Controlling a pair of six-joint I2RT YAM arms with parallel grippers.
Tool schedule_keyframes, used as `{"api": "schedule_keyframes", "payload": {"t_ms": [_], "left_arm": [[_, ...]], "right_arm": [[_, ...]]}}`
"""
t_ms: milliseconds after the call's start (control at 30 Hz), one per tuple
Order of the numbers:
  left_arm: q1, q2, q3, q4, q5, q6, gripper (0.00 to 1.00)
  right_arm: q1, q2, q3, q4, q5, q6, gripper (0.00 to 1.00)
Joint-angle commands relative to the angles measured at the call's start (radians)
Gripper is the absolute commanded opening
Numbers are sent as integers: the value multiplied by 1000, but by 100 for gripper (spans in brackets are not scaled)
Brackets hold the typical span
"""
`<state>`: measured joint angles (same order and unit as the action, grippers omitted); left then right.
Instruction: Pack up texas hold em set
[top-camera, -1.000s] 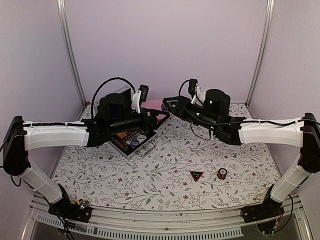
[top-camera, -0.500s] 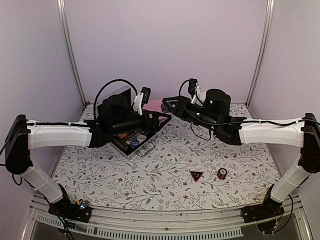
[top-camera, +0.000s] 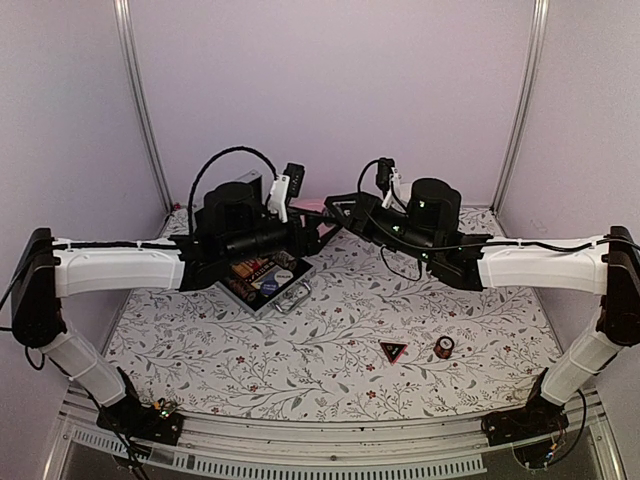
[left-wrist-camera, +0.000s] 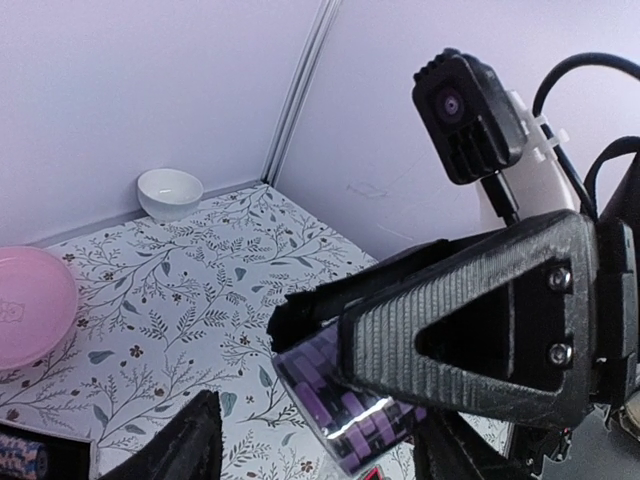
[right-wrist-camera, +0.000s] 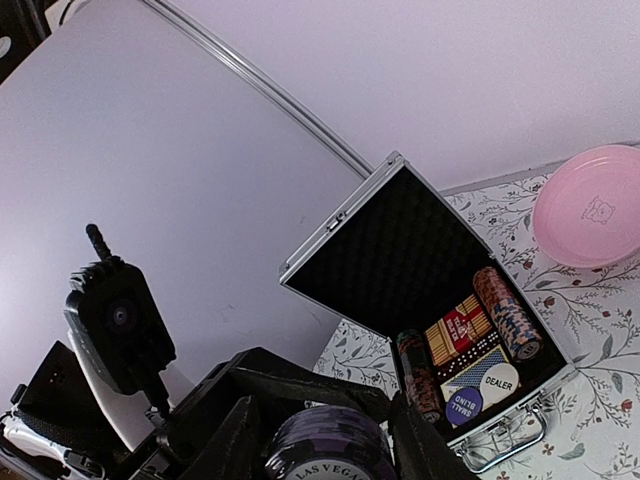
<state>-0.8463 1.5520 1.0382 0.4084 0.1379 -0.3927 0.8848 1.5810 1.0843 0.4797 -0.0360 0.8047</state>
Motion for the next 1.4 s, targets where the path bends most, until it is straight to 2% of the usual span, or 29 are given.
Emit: {"api": "schedule_keyframes", "payload": {"t_ms": [0, 533, 767, 833, 1033, 1133, 1367], "left_arm": [[-10, 21, 20, 36, -41, -10, 58], [-10, 61, 31, 30, -52, -31, 20], [-10, 68, 30, 27, -60, -35, 12], [-10, 71, 31, 25, -59, -35, 11], [-11, 77, 13, 17, -57, -47, 5], [-10, 74, -11, -2, -64, -53, 0], [-10, 55, -86, -117, -77, -3, 0]], "right_arm": [[13, -38, -11, 39, -1, 3, 14], [15, -53, -35, -22, 15, -11, 17], [15, -60, -59, -44, 21, -6, 18], [15, -61, -60, -51, 19, -6, 24], [14, -64, -69, -82, 31, 0, 54], [15, -79, -80, -93, 56, -5, 65], [13, -120, -106, -134, 147, -36, 72]]}}
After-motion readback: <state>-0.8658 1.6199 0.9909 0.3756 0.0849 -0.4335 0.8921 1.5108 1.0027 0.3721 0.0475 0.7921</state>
